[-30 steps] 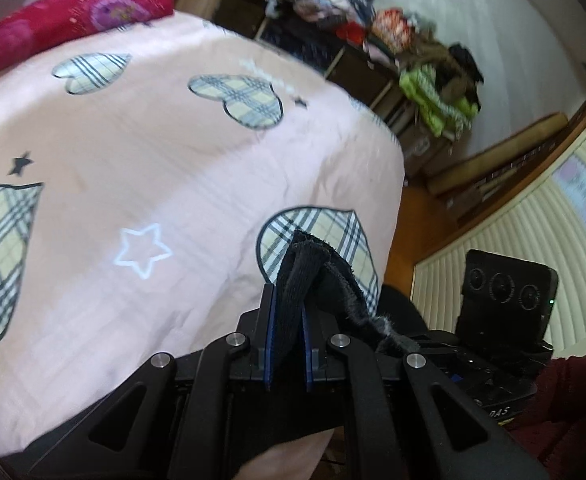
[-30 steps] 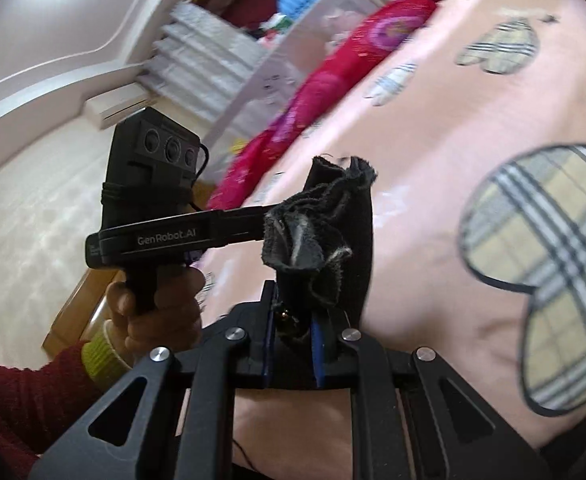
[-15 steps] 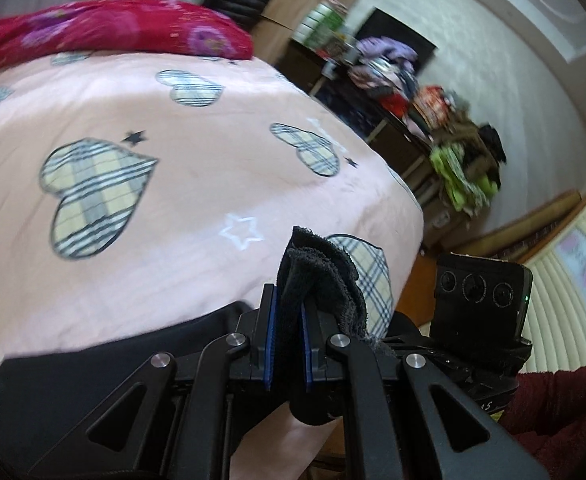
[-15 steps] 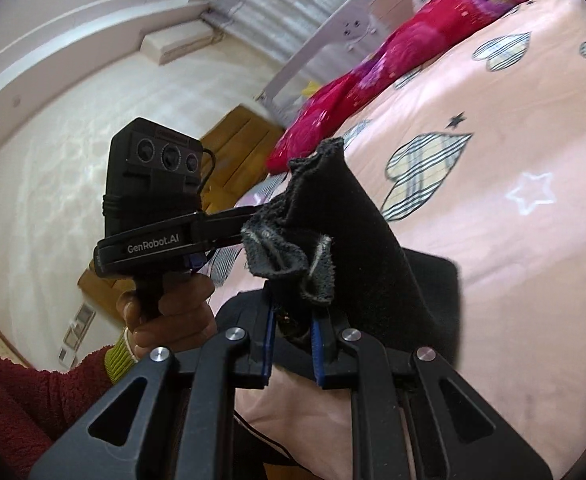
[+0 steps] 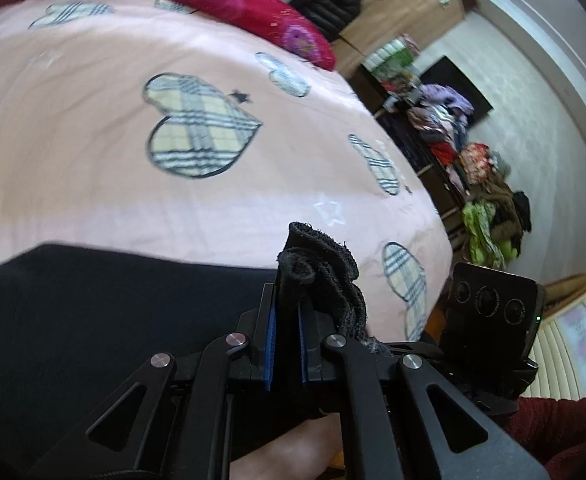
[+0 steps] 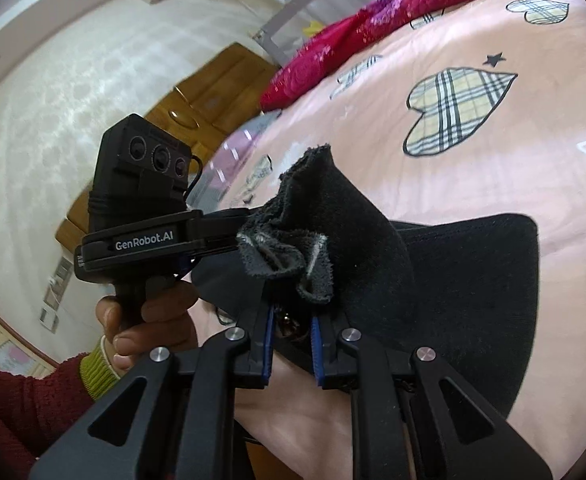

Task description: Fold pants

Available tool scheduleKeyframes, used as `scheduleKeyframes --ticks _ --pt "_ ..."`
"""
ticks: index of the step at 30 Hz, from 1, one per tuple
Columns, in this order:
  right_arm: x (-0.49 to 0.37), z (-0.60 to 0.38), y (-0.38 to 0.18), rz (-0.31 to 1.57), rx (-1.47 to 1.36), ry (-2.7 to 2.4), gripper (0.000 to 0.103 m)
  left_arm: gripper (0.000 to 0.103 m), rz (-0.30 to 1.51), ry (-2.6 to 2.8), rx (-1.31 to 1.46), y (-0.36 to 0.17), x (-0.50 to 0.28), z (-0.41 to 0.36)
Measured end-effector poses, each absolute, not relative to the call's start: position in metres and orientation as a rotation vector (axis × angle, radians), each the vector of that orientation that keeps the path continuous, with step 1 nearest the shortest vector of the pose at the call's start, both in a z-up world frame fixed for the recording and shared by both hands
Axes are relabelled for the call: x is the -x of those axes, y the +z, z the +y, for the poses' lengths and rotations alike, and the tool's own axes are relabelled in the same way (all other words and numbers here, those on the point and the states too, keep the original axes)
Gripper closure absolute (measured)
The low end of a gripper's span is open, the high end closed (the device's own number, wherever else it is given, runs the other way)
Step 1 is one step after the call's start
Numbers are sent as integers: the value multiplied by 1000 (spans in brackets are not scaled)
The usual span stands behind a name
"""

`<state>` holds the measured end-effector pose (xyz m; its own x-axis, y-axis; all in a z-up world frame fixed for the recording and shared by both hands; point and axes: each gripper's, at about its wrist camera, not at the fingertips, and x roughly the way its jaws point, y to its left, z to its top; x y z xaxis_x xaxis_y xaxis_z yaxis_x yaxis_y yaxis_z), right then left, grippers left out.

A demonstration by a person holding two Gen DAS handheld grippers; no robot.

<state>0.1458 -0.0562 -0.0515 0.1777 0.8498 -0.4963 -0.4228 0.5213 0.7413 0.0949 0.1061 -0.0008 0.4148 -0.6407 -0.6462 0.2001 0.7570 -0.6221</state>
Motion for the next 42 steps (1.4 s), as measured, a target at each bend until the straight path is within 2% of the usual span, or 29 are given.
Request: scheduleKeyframes --ticks 7,10,15,18,27,29,34,42 --pt "-150 -31 -73 1146 -425 945 83 97 1060 -478 570 -37 -85 131" --pt "-151 -25 -79 1170 -405 947 78 97 1066 -454 596 -44 -80 138" --pt "-149 -15 -76 1174 -368 976 54 96 1061 -394 622 -50 -72 147" --pt "-146 -8 -74 1172 -337 986 46 96 1045 -372 634 -44 -66 154" --pt "-139 4 -65 1204 -318 1037 44 94 971 -242 681 -24 -30 180" --pt "-140 5 -63 1207 -329 1047 44 89 958 -220 698 -21 -23 187" --pt "-138 13 -53 1190 -329 1082 44 87 928 -159 734 -16 2 204" --pt "-140 32 -43 1172 -281 1117 44 86 877 -24 813 -18 44 239"
